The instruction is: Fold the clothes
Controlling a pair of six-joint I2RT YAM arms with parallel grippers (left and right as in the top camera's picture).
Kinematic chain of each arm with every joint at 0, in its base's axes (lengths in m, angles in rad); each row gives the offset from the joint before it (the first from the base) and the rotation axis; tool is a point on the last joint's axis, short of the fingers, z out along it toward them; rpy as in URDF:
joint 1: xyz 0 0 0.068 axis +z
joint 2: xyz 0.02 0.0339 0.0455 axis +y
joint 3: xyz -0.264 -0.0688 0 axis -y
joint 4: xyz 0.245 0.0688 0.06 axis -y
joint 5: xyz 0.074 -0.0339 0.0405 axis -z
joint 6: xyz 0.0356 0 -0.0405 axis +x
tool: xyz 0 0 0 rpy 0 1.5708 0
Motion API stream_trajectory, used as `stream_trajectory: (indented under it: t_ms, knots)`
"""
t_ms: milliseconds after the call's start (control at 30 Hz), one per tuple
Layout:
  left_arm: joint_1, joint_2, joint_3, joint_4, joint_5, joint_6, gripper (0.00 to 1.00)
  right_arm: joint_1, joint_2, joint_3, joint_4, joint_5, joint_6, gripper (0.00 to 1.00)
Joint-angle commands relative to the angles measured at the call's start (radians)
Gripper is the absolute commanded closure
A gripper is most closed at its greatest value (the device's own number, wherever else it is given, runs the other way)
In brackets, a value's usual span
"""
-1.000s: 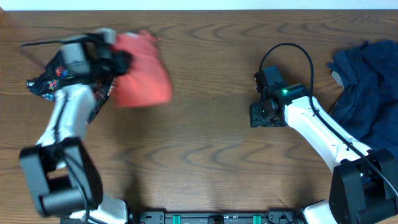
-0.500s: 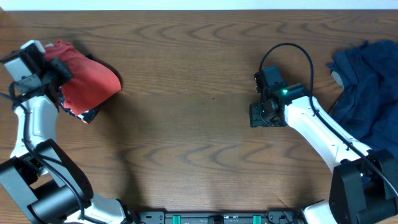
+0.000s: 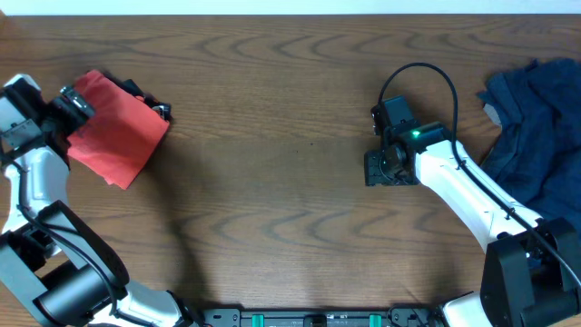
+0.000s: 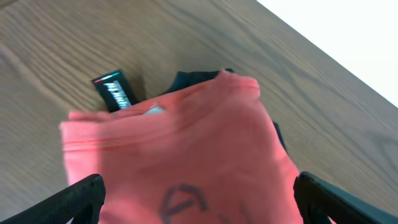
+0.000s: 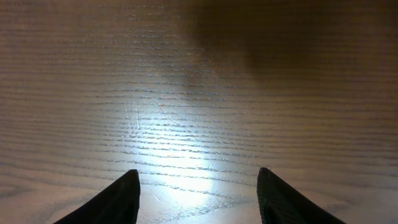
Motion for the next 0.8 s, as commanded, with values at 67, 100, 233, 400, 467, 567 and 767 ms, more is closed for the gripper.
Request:
stream_trajectory:
  t_ms: [67,100,233,400,467,567,767]
  knots:
    - [0.006,0.013,0.021,0.000,-0.004,-0.002,0.02,-0.006,-0.019,0.013,0.000,0.011,0.011,0.41]
    - [0.005,0.013,0.021,0.000,0.006,-0.002,0.02,-0.006,-0.019,0.013,0.000,0.011,0.011,0.41]
    - [0.001,0.013,0.018,0.000,0.092,-0.002,0.02,-0.006,-0.019,0.013,0.008,0.010,0.011,0.38]
    - [-0.056,0.015,0.014,-0.037,0.126,0.011,0.02,-0.006,-0.019,0.013,0.061,-0.006,0.023,0.27]
    - [-0.101,0.018,0.014,-0.064,0.125,0.018,0.02,-0.007,-0.019,0.013,0.095,-0.028,0.050,0.21]
    - [-0.204,0.034,0.014,-0.114,0.114,0.019,0.02,-0.013,-0.019,0.013,0.155,-0.049,0.113,0.04]
    - [-0.455,0.085,0.013,-0.269,0.061,0.037,0.02,-0.058,-0.019,0.013,0.263,-0.110,0.130,0.01]
